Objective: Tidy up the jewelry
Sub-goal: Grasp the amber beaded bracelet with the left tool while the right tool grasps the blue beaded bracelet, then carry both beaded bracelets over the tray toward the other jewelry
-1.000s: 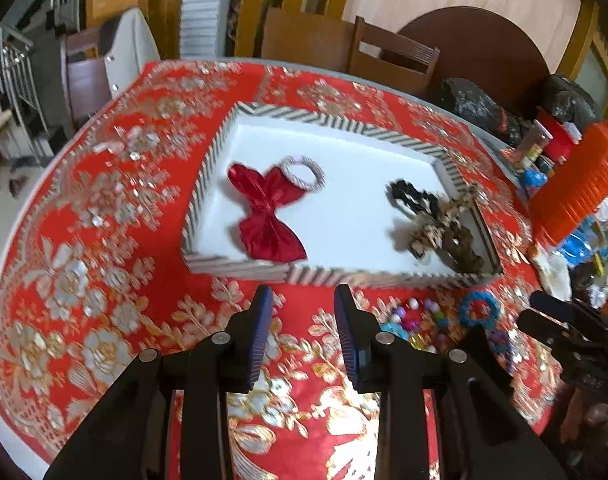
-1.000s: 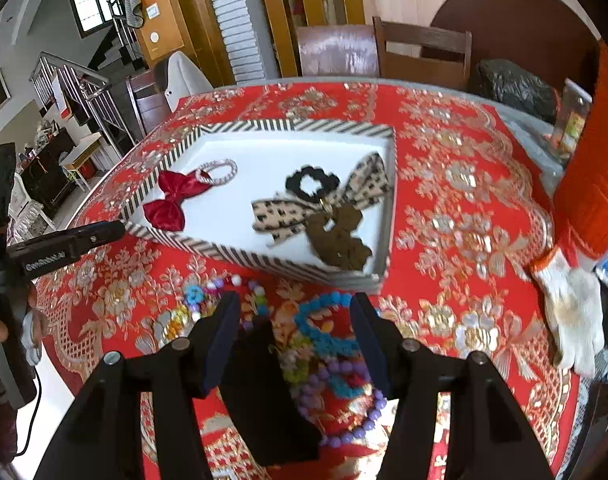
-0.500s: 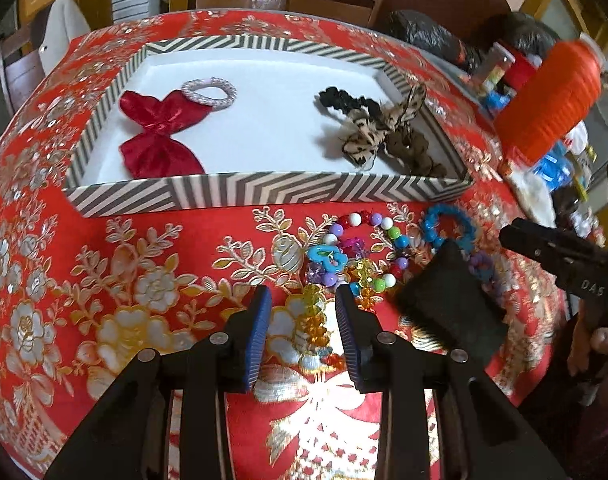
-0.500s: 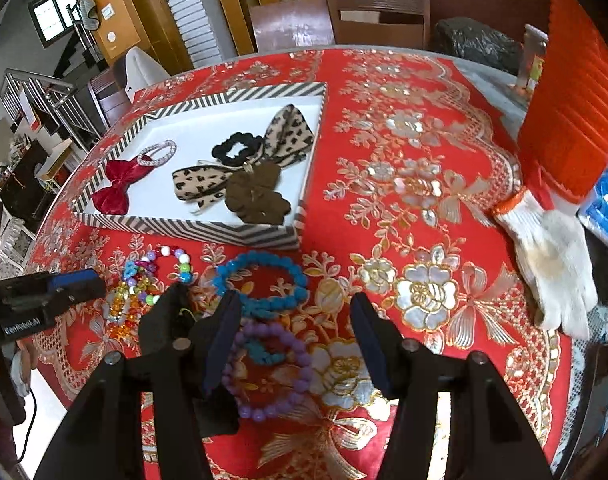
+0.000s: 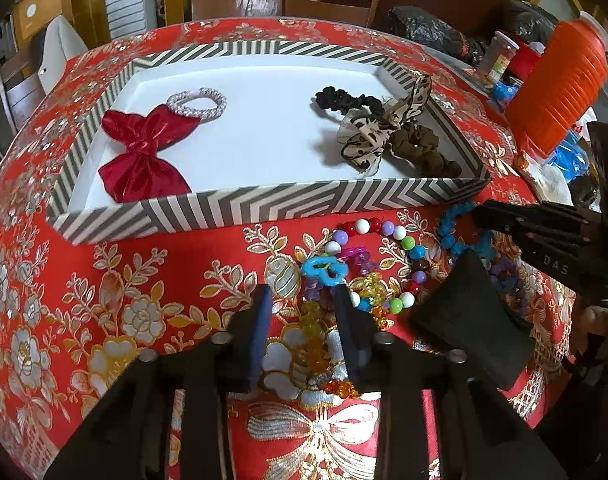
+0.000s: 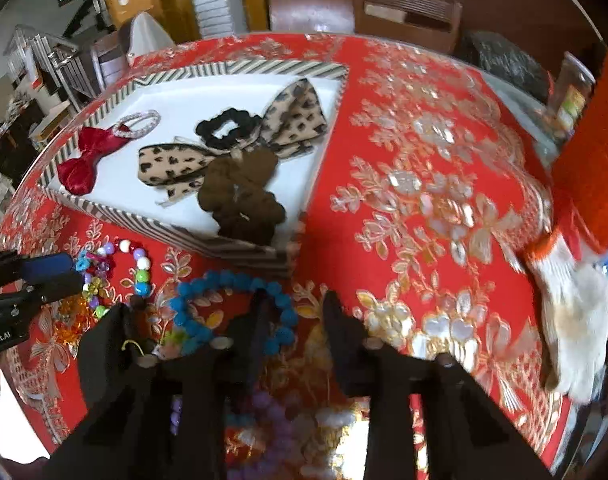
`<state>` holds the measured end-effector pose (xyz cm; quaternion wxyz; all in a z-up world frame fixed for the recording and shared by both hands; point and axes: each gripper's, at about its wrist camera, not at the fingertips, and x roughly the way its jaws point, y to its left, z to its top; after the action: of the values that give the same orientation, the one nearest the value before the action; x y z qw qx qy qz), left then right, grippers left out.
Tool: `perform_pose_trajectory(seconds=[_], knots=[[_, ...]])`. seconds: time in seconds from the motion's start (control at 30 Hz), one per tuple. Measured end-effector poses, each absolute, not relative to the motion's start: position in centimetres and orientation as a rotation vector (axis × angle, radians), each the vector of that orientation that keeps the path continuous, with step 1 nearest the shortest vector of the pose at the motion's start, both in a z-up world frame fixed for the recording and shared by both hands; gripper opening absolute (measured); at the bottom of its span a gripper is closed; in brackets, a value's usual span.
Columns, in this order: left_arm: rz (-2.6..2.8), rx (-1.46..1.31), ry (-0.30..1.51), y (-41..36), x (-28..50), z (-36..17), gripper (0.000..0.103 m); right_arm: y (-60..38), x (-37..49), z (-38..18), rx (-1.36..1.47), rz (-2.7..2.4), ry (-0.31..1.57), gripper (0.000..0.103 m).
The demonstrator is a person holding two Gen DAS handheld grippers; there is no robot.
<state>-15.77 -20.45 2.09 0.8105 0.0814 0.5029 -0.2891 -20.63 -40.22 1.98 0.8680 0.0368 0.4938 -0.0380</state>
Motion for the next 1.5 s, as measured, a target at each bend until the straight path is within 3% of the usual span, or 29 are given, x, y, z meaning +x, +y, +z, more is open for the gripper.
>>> perform_pose_trajectory(seconds=[0.03, 0.77, 1.5], knots=[[-0.617, 0.163, 1.082, -20.3, -15.5, 2.0, 0.008, -40.2, -20.7, 2.0, 0.076, -0.077, 1.031, 0.009], [-0.631, 0.09, 0.911, -16.5, -15.0, 11.3, 0.008, -39.2, -23.3, 11.6, 0.154, 0.028, 0.816, 0.009], [-0.571, 0.092, 0.845, -17.3, -11.5, 13.5, 0.008, -35.6, -21.3, 15.2, 0.088, 0.077, 0.76, 0.009]])
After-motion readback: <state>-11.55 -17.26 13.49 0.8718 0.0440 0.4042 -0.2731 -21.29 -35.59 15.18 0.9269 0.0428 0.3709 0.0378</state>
